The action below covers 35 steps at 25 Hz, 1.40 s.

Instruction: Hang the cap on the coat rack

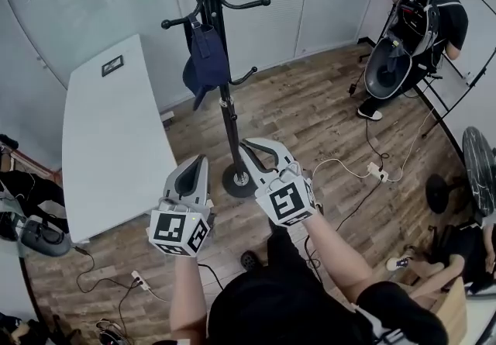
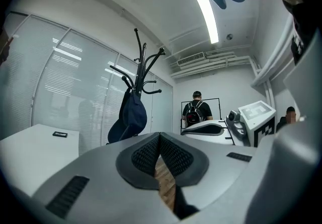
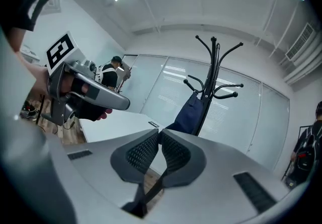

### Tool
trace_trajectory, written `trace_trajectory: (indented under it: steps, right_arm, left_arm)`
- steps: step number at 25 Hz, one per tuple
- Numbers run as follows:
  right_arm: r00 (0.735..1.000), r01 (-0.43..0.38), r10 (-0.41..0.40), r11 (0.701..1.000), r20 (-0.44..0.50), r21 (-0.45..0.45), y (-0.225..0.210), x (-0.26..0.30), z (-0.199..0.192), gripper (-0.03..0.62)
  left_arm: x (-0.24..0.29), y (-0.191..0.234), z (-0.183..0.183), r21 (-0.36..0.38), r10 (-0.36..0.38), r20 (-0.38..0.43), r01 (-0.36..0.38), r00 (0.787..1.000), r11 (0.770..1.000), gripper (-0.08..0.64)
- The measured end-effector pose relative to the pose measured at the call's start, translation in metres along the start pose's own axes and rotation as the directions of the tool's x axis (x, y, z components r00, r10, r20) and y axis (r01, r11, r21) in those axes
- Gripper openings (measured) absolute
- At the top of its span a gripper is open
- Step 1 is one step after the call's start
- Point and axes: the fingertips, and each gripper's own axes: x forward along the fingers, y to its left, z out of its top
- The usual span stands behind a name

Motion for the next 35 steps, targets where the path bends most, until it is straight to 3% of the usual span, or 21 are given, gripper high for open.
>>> trace_trajectory:
  steps: [9, 15, 35]
  right_arm:
    - [0.998, -0.036, 0.028, 0.983, 0.049, 0.183, 0.007, -0.004, 0.004, 0.031]
    - [0.995, -0.072, 0.050, 0.953, 0.082, 0.294, 0.007, -0.005, 0.010, 0.031]
    - [0.995, -0.081, 0.060, 0.951, 0.079, 0.299, 0.005, -0.019, 0.008, 0.029]
  left_arm:
    - [-0.003, -0.008, -0.005, 0.000, -0.013, -0.004, 0.013, 1.000, 1.000, 0.015]
    - [0.001, -0.009, -0.005, 0.006, -0.010, -0.008, 0.010, 1.000, 1.000, 0.015]
    - [0.002, -0.020, -0.006, -0.011, -0.023, 0.009, 0.023, 1.000, 1.000, 0.015]
